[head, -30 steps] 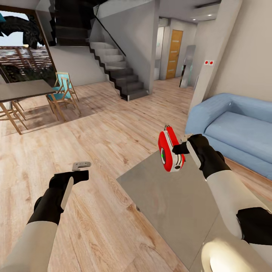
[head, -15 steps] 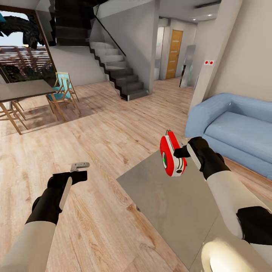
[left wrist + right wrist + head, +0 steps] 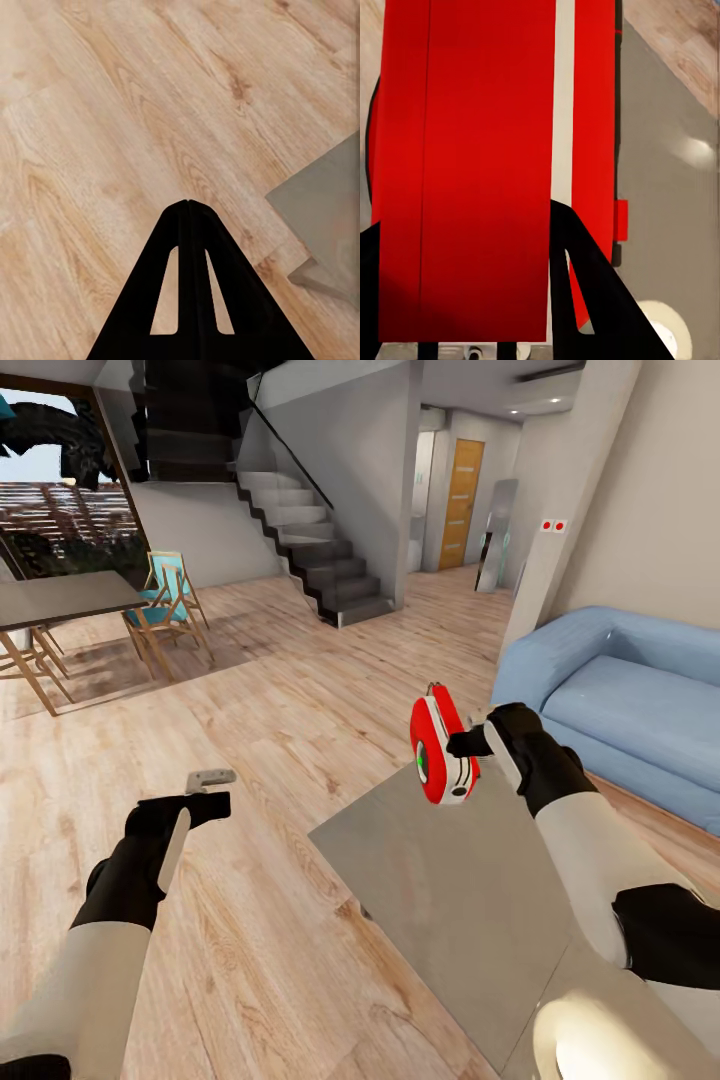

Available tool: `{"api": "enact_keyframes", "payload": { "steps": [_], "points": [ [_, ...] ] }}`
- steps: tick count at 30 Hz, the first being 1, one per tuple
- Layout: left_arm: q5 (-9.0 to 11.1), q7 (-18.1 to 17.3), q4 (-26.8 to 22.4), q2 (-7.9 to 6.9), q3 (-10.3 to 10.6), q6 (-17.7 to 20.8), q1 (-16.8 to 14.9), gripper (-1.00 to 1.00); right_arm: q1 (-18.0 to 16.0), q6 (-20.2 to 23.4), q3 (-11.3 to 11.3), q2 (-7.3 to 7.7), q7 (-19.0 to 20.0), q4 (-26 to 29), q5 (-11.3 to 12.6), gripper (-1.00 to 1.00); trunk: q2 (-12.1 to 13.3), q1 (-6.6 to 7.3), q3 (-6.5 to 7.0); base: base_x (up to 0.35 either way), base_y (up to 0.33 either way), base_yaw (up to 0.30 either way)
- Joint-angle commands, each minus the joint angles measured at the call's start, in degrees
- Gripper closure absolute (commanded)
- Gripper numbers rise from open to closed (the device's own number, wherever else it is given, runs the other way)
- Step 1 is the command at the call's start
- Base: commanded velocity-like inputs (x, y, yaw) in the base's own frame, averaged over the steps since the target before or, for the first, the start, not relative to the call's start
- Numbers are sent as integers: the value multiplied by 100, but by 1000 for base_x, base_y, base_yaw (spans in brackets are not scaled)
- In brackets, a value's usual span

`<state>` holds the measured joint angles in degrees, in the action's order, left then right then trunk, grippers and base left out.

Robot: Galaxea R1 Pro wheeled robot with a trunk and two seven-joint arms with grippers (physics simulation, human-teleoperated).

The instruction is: Turn on the radio receiver that's on the table in the living room.

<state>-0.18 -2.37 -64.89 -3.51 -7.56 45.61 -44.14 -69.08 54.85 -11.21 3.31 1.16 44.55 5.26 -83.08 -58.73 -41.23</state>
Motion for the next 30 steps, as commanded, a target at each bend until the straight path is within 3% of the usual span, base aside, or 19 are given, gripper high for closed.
{"api": "enact_keyframes", "payload": {
  "steps": [1, 25, 26, 30],
  "points": [
    [0, 0, 2, 0, 0, 0, -18, 100, -33, -33, -1, -1, -2, -2, -32, 100, 0, 0, 0, 0, 0, 0],
    [-8, -18, 738, -9, -9, -199, -14, 100, -141, -568, 5, 12, 30, -717, -78, 100, 0, 0, 0, 0, 0, 0],
    [-8, -18, 1093, -9, -9, -242, -13, 100, -141, -1346, 5, 12, 35, -2257, -78, 100, 0, 0, 0, 0, 0, 0],
    [-8, -18, 1403, -9, -9, -502, -15, 100, -141, -1674, 5, 27, 52, -2633, -74, 100, 0, 0, 0, 0, 0, 0]
  ]
}}
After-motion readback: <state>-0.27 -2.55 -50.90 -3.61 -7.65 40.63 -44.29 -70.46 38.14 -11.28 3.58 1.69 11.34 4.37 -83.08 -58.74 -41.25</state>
